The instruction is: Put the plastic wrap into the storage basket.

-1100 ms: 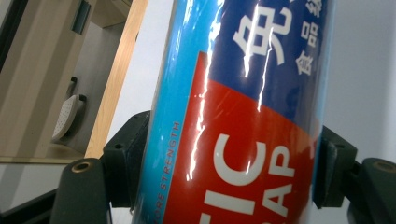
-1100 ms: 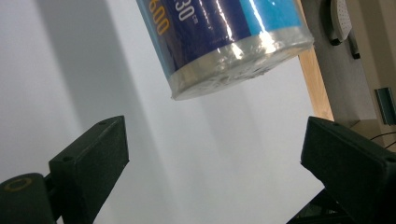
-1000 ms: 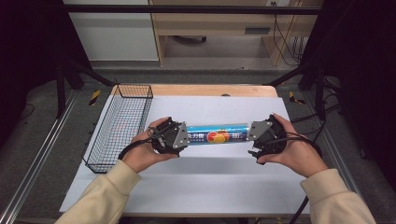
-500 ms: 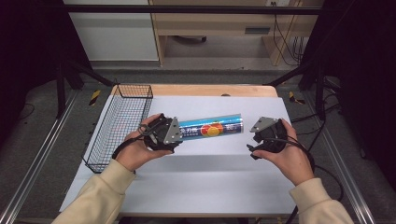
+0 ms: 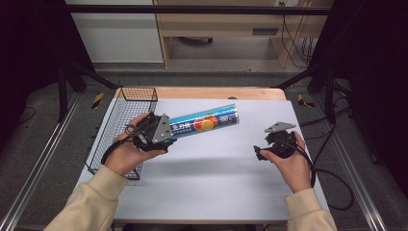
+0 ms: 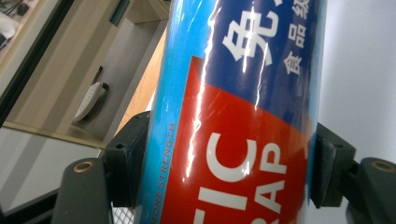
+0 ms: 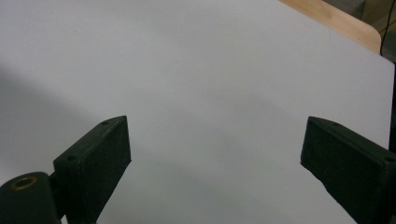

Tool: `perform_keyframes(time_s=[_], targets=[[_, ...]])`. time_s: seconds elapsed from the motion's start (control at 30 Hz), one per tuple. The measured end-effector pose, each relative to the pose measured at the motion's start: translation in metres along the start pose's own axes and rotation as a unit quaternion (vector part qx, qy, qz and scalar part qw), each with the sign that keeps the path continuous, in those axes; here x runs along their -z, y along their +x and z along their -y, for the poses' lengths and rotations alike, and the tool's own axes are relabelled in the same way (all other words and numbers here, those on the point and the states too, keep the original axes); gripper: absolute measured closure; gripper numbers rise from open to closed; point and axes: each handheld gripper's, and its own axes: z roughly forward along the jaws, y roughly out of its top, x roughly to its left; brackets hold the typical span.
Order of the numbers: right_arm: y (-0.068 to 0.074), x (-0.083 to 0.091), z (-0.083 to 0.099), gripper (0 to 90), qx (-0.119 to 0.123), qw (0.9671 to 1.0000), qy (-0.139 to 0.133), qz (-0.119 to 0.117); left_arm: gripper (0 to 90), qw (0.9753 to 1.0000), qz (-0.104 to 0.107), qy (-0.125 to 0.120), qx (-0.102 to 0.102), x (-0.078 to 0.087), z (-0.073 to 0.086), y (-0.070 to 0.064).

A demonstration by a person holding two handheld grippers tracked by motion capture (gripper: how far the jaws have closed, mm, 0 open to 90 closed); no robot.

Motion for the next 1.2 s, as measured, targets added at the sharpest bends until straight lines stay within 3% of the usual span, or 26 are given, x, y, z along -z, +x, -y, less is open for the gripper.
perform_keyframes(time_s=[0.07,0.17,0.37,0.47,0.53,0.77,1.0,1.2], targets=[[-0.002,-0.004,0.006,8.4,-0.012,0.9998,-0.004,0.015,28.5,1.0000,-0.005,0.004,0.002,0.006,0.002,0.003],[-0.005,-0.013,0.017,8.2,-0.049,0.9982,-0.011,0.032,28.6,0.9999,-0.012,0.005,0.006,0.011,0.004,0.005],[-0.007,-0.024,0.029,8.3,-0.068,0.9968,-0.004,0.042,28.7,0.9993,-0.026,-0.001,0.028,0.026,0.012,0.012],[-0.005,-0.026,0.034,7.3,-0.065,0.9971,0.006,0.041,28.7,0.9991,-0.030,0.002,0.029,0.031,0.014,0.014],[-0.003,-0.025,0.038,6.7,-0.077,0.9962,0.012,0.038,28.7,0.9987,-0.036,0.005,0.037,0.036,0.017,0.015],[-0.002,-0.021,0.038,6.5,-0.081,0.9955,-0.004,0.047,28.9,0.9968,-0.054,0.020,0.055,0.049,0.025,0.018],[-0.001,-0.019,0.037,6.1,-0.086,0.9954,-0.015,0.039,29.0,0.9949,-0.063,0.031,0.073,0.058,0.033,0.022],[0.000,-0.017,0.038,5.9,-0.086,0.9948,-0.019,0.051,29.0,0.9928,-0.077,0.038,0.084,0.069,0.042,0.027]])
